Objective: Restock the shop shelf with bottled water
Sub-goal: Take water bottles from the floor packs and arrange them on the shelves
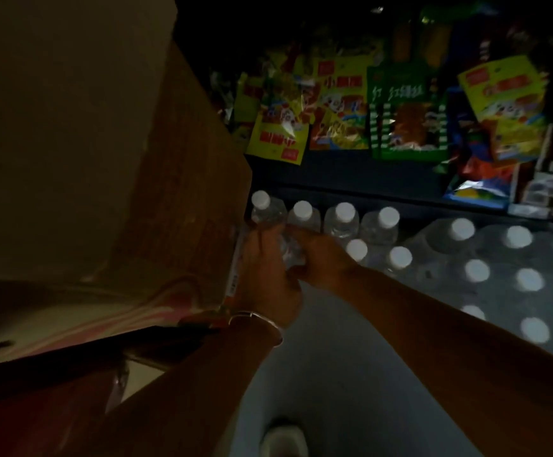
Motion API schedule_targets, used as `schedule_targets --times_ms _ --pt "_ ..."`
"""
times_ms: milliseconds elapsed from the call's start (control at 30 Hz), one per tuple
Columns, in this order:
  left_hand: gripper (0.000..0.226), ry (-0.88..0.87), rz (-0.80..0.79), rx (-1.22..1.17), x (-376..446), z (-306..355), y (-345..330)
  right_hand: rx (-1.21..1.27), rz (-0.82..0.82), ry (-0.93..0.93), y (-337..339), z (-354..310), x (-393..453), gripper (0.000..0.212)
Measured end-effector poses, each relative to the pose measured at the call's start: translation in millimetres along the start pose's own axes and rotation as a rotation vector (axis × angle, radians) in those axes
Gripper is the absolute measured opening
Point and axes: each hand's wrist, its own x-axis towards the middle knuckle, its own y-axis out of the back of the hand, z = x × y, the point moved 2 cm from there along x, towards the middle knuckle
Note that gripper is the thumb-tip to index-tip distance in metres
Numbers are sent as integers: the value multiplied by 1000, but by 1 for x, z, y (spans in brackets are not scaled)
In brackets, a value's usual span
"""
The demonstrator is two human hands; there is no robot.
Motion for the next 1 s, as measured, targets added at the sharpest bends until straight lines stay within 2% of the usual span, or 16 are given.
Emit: schedule_targets --times_ms 133,333,467,600,700,800,1000 --pt "55 -76 83 -62 2 -12 -13 78 -57 -14 -28 13 22 75" --pt "64 -126 99 -97 12 -26 -22 -10 -19 28 -36 18 42 57" --pt "64 -114 68 -122 13 -30 -24 -100 40 78 -43 20 52 64" --pt "69 -123 48 -191 10 -36 -23 -139 -26 111 -55 19 48 65" --pt "71 -111 31 -210 7 -38 -20 -130 -19 127 -64 18 44 50" --pt "71 -113 4 -239 5 -38 -17 -107 12 128 -64 22 40 42" --pt "64 -52 5 -296 -1 -30 -9 -17 66 26 -42 36 20 56"
